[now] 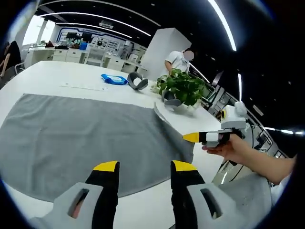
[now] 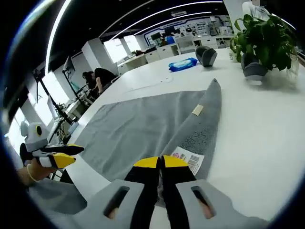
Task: Fold the towel on the table until its edges align and the towel forms a compact rectangular stack.
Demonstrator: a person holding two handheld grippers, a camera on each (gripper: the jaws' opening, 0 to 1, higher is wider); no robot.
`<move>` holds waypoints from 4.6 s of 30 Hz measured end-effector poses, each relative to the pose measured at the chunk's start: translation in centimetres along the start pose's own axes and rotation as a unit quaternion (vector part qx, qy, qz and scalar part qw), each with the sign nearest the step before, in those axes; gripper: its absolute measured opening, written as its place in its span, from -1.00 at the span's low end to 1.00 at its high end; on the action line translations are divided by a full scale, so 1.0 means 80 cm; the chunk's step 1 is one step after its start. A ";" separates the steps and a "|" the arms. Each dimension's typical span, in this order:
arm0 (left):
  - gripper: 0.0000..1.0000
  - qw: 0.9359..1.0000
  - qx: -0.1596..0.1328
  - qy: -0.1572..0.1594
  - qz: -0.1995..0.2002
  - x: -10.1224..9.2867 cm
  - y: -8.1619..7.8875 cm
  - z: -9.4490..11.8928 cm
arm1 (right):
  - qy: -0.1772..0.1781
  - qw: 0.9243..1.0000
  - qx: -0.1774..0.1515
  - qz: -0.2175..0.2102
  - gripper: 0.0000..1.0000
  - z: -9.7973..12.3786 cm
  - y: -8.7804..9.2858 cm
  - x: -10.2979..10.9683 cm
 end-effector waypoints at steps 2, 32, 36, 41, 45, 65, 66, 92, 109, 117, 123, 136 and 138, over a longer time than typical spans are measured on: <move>-0.15 0.999 0.003 0.020 0.026 -0.004 0.000 -0.005 | -0.014 1.000 0.003 0.009 -1.00 -0.003 -0.001 0.009; -0.26 0.990 0.046 0.073 0.115 -0.014 -0.038 -0.117 | -0.100 0.987 0.044 0.115 -1.00 -0.022 0.009 0.062; -0.26 0.989 0.060 0.074 0.111 -0.011 -0.038 -0.131 | -0.112 0.986 0.045 0.118 -1.00 -0.022 0.010 0.066; -0.30 0.989 0.073 0.067 0.108 -0.003 -0.038 -0.144 | -0.134 0.983 0.042 0.115 -1.00 -0.022 0.010 0.072; -0.40 0.990 0.077 0.058 0.103 0.005 -0.042 -0.153 | -0.152 0.981 0.041 0.109 -1.00 -0.023 0.010 0.074; -0.57 0.988 0.072 0.021 0.138 0.045 -0.085 -0.198 | -0.216 0.974 0.013 0.065 -1.00 -0.006 0.004 0.086; -0.59 0.988 0.072 0.018 0.139 0.048 -0.087 -0.200 | -0.217 0.974 0.013 0.063 -1.00 -0.004 0.002 0.086; -0.93 0.994 0.049 -0.033 0.089 0.105 -0.165 -0.174 | -0.218 0.974 -0.005 0.059 -1.00 0.003 -0.026 0.156; -0.93 0.997 0.015 -0.050 0.052 0.157 -0.217 -0.114 | -0.214 0.973 -0.021 0.086 -1.00 -0.028 -0.049 0.238; -0.93 0.998 0.015 -0.060 0.016 0.175 -0.234 -0.096 | -0.223 0.970 -0.027 0.093 -1.00 -0.042 -0.057 0.267; -0.95 0.998 0.006 -0.064 0.007 0.188 -0.244 -0.083 | -0.233 0.967 -0.027 0.098 -1.00 -0.051 -0.064 0.286; -0.95 0.997 0.002 -0.078 -0.022 0.212 -0.255 -0.055 | -0.235 0.965 -0.034 0.115 -1.00 -0.065 -0.065 0.322; -0.95 0.997 0.001 -0.078 -0.026 0.216 -0.256 -0.050 | -0.234 0.964 -0.033 0.120 -1.00 -0.068 -0.065 0.328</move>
Point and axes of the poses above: the point that each gripper's makers call its tool centre point, and the gripper's own axes: z roughly backward along the fingers, x roughly to its left, y roughly out of its underside, the point moved 7 cm from there along z, roughly backward along the fingers, and after that the axes turned 3 degrees about x, right-handed, at the moved point
